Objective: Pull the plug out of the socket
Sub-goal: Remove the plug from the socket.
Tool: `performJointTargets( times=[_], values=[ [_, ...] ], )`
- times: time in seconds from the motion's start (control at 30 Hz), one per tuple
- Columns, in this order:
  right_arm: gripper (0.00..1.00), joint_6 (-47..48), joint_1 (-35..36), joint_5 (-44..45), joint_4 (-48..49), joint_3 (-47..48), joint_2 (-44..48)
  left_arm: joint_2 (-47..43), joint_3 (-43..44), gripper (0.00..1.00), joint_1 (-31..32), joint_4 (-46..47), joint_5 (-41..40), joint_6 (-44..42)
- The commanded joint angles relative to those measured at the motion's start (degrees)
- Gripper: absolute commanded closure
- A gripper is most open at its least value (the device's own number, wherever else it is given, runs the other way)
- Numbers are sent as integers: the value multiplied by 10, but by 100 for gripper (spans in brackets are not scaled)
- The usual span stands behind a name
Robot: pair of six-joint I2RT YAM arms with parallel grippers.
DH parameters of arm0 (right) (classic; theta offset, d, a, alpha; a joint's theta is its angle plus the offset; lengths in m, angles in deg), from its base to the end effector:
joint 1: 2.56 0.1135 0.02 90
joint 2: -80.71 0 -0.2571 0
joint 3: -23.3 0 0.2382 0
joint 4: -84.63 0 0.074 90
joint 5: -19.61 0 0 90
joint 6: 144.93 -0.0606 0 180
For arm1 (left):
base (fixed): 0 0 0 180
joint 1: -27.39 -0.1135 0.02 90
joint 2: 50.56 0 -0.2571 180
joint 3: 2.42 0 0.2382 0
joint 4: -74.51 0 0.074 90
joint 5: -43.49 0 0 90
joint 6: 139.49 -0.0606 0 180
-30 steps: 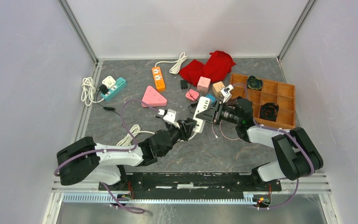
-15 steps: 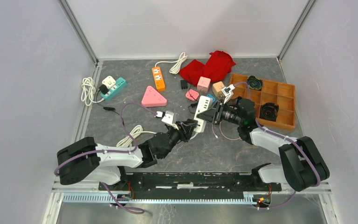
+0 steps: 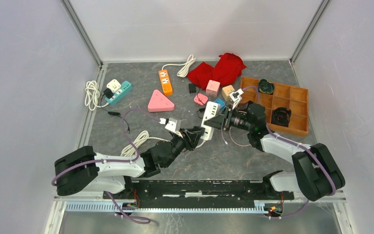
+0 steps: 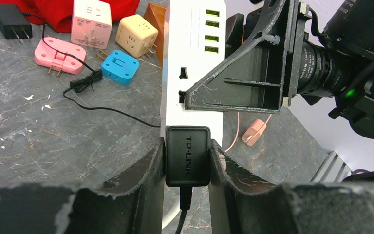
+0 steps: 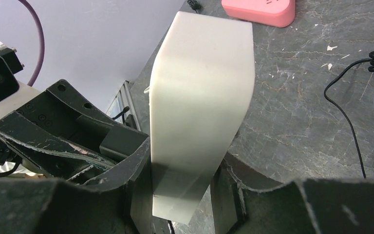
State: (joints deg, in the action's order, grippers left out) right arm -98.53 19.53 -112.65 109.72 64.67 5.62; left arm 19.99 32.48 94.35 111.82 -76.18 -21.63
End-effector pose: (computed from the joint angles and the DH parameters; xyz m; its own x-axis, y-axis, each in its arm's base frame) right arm 0.2344 0.1391 0.2119 -0.7175 0.2596 -0.6464 -0.5518 0.3545 0.7549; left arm 0.1272 -0.2225 0.2208 -0.2731 -0.3953 -0.8770 0.5410 0.6907 -0.4798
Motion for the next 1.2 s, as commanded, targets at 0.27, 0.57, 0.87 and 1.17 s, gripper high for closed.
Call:
performJointTargets(
  times=[0.27,0.57,0.87,1.17],
  values=[
    [100,147,-39,164,-56,10,19,-64,84,98,0,-67,-45,77],
    [100,156,-40,165,-67,17,9,-128,128,98,0,-139,-64,-21],
    [100,154,-71,65,-33,21,12,-183,178,98,-1,-164,-76,-159],
    [100,134,-87,-106,55,29,-6,-148,337,98,-123,-303,34,-193]
  ],
)
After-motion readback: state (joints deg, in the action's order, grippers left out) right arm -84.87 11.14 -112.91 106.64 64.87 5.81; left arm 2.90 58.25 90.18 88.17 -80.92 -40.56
